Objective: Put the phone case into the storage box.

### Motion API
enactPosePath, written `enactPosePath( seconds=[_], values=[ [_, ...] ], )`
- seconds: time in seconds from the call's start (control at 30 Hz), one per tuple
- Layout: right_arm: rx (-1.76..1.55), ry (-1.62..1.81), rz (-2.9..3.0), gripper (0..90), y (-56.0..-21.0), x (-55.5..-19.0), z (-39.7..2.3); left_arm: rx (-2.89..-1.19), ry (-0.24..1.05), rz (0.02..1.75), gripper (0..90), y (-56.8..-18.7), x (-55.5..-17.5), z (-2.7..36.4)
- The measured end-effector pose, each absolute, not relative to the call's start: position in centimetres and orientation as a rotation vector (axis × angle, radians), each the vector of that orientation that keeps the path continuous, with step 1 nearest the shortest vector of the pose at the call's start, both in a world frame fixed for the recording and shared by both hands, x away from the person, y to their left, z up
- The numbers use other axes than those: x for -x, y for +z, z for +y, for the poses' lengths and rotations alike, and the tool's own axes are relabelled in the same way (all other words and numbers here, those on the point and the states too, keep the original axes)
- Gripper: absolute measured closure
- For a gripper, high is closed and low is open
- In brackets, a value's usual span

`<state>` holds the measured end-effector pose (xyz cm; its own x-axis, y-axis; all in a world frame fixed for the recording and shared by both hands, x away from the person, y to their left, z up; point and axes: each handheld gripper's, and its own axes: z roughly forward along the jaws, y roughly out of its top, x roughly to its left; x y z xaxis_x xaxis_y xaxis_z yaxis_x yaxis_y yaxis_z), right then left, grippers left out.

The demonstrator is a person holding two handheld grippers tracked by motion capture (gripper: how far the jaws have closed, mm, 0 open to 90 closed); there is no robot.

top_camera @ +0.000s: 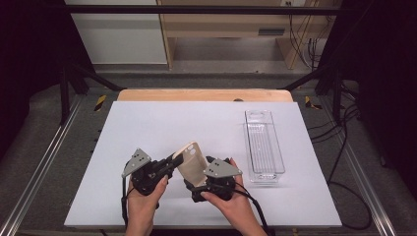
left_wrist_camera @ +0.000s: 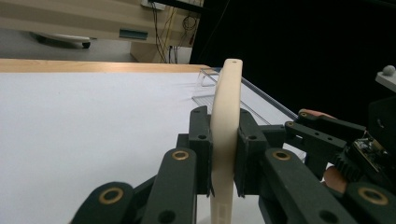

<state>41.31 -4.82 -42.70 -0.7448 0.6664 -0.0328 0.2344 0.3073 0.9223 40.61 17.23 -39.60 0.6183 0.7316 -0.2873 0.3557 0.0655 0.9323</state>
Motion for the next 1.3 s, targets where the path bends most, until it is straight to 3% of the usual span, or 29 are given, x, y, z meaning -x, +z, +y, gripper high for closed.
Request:
enactPosePath(
  seconds=[0.7, 1.3],
  values=[
    [-0.827, 1.379, 2.227, 3.2, -41.3, -43.4, -2.0, -1.535, 0.361, 0.96, 79.7, -39.5, -40.5, 17.4],
    [-0.898, 1.387, 2.203, 9.4, -41.0, -43.7, -1.8, -1.531, 0.34, 0.967, 79.7, -39.5, -40.6, 17.5]
  ],
)
